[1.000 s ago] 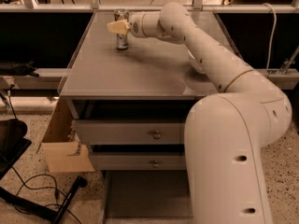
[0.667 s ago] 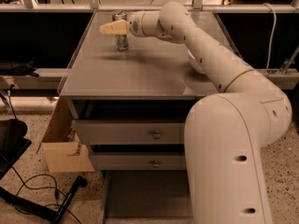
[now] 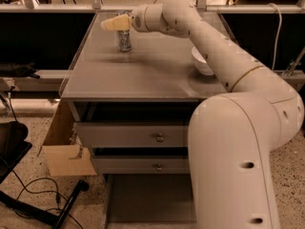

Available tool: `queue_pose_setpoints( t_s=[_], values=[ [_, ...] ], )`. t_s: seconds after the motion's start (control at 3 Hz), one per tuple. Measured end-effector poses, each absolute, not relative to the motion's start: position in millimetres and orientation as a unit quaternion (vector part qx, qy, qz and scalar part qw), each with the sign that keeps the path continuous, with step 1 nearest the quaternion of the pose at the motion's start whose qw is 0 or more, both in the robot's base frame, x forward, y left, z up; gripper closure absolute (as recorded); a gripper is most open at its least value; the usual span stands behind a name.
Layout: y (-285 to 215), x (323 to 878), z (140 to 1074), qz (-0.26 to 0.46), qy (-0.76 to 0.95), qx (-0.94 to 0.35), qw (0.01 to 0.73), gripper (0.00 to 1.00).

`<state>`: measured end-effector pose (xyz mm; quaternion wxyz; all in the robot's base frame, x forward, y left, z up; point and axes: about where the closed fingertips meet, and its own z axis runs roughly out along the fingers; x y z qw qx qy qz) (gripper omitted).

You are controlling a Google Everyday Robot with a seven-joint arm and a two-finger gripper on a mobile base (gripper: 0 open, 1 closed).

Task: Pick redbull can from bottom drawer and place on counter

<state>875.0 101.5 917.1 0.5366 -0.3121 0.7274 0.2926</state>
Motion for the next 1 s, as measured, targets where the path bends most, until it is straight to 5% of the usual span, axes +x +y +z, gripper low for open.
queue_pose_setpoints(
  t_s=[1.0],
  values=[
    [37, 751, 1019, 0.164, 0.732, -0.399, 0.528, 0.0]
  ],
)
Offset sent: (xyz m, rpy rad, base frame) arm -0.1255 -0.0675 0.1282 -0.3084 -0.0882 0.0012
